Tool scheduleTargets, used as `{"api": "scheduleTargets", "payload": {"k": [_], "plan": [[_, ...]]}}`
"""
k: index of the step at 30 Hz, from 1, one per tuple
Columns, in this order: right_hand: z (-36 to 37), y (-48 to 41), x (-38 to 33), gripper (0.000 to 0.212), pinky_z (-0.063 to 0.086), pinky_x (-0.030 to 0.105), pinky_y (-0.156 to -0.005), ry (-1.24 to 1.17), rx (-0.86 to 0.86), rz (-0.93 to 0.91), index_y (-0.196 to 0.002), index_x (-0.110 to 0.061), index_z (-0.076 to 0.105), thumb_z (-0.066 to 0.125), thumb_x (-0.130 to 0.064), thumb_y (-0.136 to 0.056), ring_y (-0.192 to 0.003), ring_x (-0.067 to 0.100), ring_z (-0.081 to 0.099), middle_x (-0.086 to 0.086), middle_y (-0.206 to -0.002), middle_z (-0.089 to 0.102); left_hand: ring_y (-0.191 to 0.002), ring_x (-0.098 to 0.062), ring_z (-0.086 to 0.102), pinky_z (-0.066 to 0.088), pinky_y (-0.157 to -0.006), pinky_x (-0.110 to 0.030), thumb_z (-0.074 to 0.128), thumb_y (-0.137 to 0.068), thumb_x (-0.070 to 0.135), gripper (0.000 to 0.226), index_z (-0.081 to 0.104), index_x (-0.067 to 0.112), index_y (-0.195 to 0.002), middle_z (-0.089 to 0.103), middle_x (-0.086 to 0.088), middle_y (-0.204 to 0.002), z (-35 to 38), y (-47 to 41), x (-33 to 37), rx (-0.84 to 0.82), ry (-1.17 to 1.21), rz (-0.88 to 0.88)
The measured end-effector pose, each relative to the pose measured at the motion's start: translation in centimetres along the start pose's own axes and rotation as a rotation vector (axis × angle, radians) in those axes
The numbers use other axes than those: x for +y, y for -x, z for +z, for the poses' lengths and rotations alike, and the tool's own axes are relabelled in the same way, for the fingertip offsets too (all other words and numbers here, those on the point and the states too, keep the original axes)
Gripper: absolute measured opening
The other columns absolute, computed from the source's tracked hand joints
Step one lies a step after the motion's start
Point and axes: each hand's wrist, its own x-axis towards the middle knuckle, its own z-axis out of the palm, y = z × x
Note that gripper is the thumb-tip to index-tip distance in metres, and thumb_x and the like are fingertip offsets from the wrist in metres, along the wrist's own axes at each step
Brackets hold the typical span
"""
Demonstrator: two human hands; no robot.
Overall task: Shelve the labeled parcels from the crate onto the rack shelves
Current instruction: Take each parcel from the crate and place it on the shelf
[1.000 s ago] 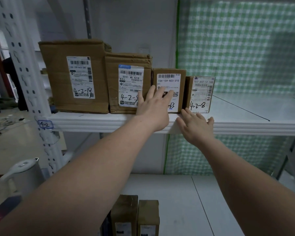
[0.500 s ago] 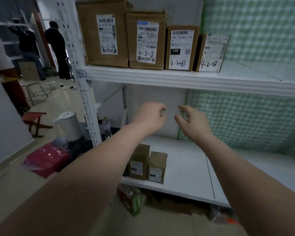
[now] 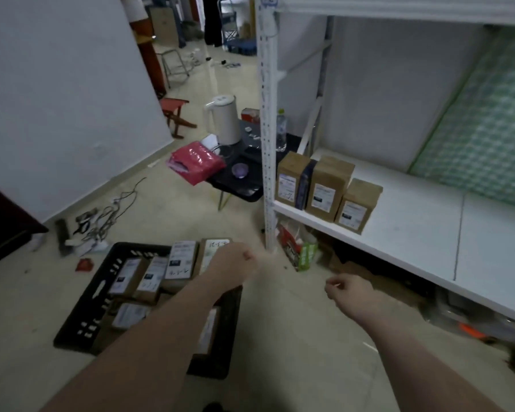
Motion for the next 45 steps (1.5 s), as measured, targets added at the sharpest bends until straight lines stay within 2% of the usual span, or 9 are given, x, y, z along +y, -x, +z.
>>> {"api": "scheduleTargets", "payload": {"k": [5,8,16,22,27,31,35,41,45], "plan": [[5.7,0.2,-3.5,0.03,0.042,0.022,-0.073,0.119,-0.165,-0.05,-0.119,-0.017,0.068,0.057,-0.03,-0.094,-0.102,0.019,0.065,0.003,-0.116,0.07,-0.093,-0.016,0.057,0.045,-0.073,-0.023,0.052,-0.095,0.022,0.02,0.066,0.012,-0.105,0.061,0.0,-0.097,-0.4,3.0,-8.1,0.027,0.164,-0.212],[9.0,-0.4,-6.0,0.032,0.041,0.022,-0.081,0.156,-0.208,-0.046,-0.121,-0.016,0.068,0.058,-0.031,-0.095,-0.109,0.02,0.062,0.004,-0.12,0.068,-0.083,-0.011,0.055,0.043,-0.066,-0.02,0.051,-0.095,0.022,0.019,0.067,0.011,-0.097,0.061,-0.001,-0.096,-0.8,4.5,-13.2,0.01,0.254,-0.289],[19.1,-2.2,-15.5,0.045,0.042,0.025,-0.092,0.086,-0.209,0.094,-0.136,-0.015,0.055,0.058,-0.03,-0.094,-0.119,0.025,0.057,0.007,-0.127,0.064,-0.081,-0.02,0.056,0.048,-0.078,-0.035,0.048,-0.094,0.017,0.018,0.061,0.013,-0.082,0.057,-0.007,-0.086,-5.7,3.6,-26.1,-0.103,0.222,-0.326],[24.6,-4.1,-21.6,0.044,0.043,0.031,-0.089,-0.077,-0.099,0.195,-0.135,-0.008,0.054,0.059,-0.023,-0.093,-0.116,0.033,0.057,0.015,-0.122,0.065,-0.11,-0.018,0.055,0.046,-0.094,-0.032,0.052,-0.095,0.022,0.029,0.064,0.014,-0.12,0.06,-0.001,-0.122,-8.8,-0.9,-33.3,-0.171,0.196,-0.32],[26.9,-6.3,-22.2,0.052,0.043,0.034,-0.09,-0.236,-0.024,0.323,-0.14,-0.009,0.048,0.06,-0.027,-0.093,-0.117,0.032,0.054,0.015,-0.13,0.058,-0.116,-0.018,0.053,0.041,-0.083,-0.024,0.052,-0.096,0.024,0.039,0.052,0.019,-0.134,0.054,-0.003,-0.134,-7.4,-4.3,-34.3,-0.24,0.155,-0.29],[28.3,-9.6,-20.8,0.052,0.053,0.047,-0.093,-0.427,0.063,0.453,-0.135,-0.015,0.052,0.064,-0.035,-0.088,-0.103,0.027,0.058,0.011,-0.126,0.059,-0.118,-0.017,0.051,0.043,-0.089,-0.028,0.051,-0.096,0.023,0.038,0.054,0.022,-0.133,0.055,-0.001,-0.134,-5.2,-7.4,-33.2,-0.308,0.098,-0.161],[29.6,-12.9,-18.2,0.087,0.049,0.052,-0.099,-0.653,0.11,0.593,-0.152,-0.018,0.026,0.069,-0.047,-0.083,-0.125,0.034,0.049,0.011,-0.145,0.044,-0.126,-0.019,0.045,0.039,-0.09,-0.024,0.053,-0.095,0.025,0.048,0.044,0.025,-0.142,0.044,-0.001,-0.145,-3.1,-10.2,-32.3,-0.32,0.026,-0.076],[30.8,-15.7,-15.0,0.096,0.053,0.034,-0.065,-1.084,-0.019,0.698,-0.149,-0.013,0.031,0.08,-0.046,-0.074,-0.106,0.022,0.062,0.008,-0.126,0.063,-0.124,-0.019,0.047,0.041,-0.091,-0.025,0.053,-0.095,0.024,0.052,0.038,0.024,-0.145,0.043,-0.001,-0.145,-1.1,-12.6,-32.1,-0.416,-0.018,-0.079],[30.7,-16.3,-14.1,0.079,0.053,0.033,-0.066,-1.17,-0.059,0.682,-0.143,-0.011,0.04,0.079,-0.037,-0.079,-0.105,0.022,0.063,0.009,-0.116,0.067,-0.125,-0.019,0.048,0.046,-0.095,-0.029,0.053,-0.095,0.025,0.053,0.038,0.024,-0.145,0.044,-0.001,-0.146,-0.4,-13.5,-31.9,-0.414,-0.029,-0.094]]}}
